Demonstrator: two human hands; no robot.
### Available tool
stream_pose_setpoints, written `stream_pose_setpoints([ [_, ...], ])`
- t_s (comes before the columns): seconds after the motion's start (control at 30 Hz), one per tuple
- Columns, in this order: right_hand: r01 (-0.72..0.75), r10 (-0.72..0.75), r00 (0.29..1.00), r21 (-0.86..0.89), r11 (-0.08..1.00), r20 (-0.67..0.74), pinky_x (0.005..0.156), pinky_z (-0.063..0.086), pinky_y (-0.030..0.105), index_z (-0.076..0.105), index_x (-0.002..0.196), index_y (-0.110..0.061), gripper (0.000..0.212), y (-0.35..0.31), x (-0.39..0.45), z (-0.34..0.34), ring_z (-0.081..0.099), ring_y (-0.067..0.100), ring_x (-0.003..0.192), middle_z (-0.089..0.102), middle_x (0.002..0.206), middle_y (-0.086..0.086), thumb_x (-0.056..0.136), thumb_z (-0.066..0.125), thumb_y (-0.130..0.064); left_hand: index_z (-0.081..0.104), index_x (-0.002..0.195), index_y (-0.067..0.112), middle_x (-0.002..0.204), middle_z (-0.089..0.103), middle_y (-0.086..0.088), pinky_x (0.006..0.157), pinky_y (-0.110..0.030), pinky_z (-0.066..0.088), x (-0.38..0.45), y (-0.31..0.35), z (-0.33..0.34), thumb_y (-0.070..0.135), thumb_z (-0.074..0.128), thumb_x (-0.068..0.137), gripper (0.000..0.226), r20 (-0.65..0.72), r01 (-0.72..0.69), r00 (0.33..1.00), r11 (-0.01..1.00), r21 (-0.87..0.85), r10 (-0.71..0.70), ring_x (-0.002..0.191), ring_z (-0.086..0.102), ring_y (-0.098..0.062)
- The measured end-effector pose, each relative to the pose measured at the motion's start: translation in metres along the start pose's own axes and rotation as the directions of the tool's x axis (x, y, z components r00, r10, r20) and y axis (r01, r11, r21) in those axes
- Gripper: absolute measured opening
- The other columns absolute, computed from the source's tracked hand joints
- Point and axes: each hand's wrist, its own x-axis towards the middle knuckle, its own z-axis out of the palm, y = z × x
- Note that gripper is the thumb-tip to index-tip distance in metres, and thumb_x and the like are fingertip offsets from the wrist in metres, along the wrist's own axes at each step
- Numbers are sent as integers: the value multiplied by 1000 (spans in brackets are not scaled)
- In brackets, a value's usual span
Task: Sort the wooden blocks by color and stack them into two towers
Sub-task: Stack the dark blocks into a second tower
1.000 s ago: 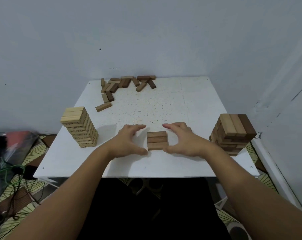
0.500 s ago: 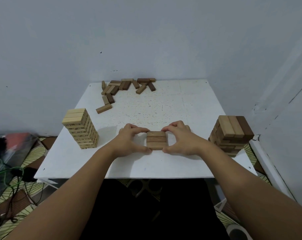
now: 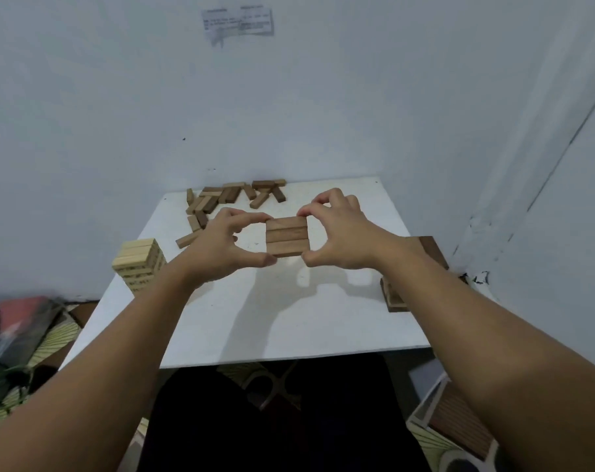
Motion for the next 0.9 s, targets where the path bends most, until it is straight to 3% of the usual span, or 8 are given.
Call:
stream_pose_setpoints([
  [0.17, -52, 49, 997, -57, 997, -61, 102, 24, 29, 48, 141, -38, 68, 17, -27, -41, 24, 17, 130, 28, 141, -9, 78, 76, -39, 63, 121, 56, 134, 45, 13, 101, -30, 41, 13, 44, 20, 42, 95, 69, 63, 17, -71, 997, 995, -71, 73, 124, 48, -14],
  [0.3, -151, 148, 987, -42, 988, -61, 110, 32, 37, 47, 143, -41, 71, 47, -56, -66, 22, 18, 136, 28, 144, -7, 78, 76, -40, 66, 124, 49, 129, 46, 16, 106, -33, 42, 26, 78, 55, 40, 94, 72, 60, 59, -116, 991, 989, -94, 122, 121, 47, -7],
  [0.4, -217, 217, 975, 16, 976, -45, 108, 36, 40, 46, 145, -40, 71, 71, -77, -79, 22, 18, 137, 28, 146, -7, 80, 76, -38, 67, 127, 44, 131, 47, 14, 106, -33, 42, 33, 99, 82, 51, 90, 64, 67, 99, -140, 984, 985, -103, 150, 123, 47, -8],
  [0.77, -308, 308, 951, 124, 943, 19, 108, 31, 42, 45, 146, -42, 70, 122, -110, -86, 22, 20, 142, 27, 151, -7, 84, 77, -35, 65, 131, 43, 135, 46, 12, 110, -38, 42, 44, 120, 135, 51, 90, 70, 67, 186, -94, 976, 989, -114, 114, 127, 46, -13],
  [0.9, -311, 310, 950, 141, 940, 30, 103, 31, 37, 46, 146, -42, 70, 129, -110, -82, 24, 19, 140, 28, 150, -7, 83, 77, -34, 66, 128, 45, 135, 47, 13, 111, -40, 42, 45, 118, 140, 46, 91, 75, 59, 199, -76, 975, 990, -115, 98, 128, 45, -13],
])
